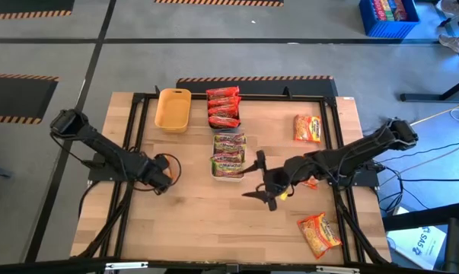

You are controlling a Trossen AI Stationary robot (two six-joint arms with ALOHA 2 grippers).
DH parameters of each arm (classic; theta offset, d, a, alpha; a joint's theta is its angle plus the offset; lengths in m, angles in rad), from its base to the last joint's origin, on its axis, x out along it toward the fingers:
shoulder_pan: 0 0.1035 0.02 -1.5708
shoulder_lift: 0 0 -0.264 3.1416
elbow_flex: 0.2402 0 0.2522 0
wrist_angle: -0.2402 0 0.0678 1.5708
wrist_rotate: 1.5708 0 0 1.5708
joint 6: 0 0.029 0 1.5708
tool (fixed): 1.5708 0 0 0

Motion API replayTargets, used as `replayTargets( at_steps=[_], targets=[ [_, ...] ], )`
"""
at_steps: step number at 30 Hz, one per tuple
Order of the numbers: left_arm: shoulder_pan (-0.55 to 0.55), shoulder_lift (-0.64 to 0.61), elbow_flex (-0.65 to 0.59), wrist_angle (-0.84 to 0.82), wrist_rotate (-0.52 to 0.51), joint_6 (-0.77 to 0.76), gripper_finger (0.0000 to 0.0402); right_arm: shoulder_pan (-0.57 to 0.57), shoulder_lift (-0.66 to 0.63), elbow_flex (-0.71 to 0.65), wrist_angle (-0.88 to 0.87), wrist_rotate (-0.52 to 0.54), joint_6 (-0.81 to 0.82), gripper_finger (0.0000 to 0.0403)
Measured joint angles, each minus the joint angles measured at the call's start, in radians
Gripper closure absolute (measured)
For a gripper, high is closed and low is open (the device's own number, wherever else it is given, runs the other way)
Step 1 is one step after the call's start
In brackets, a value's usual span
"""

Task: Sort Maruchan noodles
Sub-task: Put the orange noodle pack into the yellow bin

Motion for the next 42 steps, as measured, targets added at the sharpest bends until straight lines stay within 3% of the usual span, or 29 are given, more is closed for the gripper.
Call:
replayTargets(
  at_steps=[23,32,42],
  targets=[
    [-0.015,0.005,-0.007,0.376,0.038,0.058,0.0274,-0.026,0.022,-0.001,-0.036,-0.045,-0.066,0.0100],
    [-0.022,0.128,-0.003,0.647,0.058,0.146,0.0274,-0.026,0.022,-0.001,-0.040,-0.045,-0.050,0.0100],
    [-0.030,0.259,0.175,0.705,0.054,0.304,0.0274,-0.026,0.021,-0.001,-0.065,-0.077,0.017,0.0100]
  ],
)
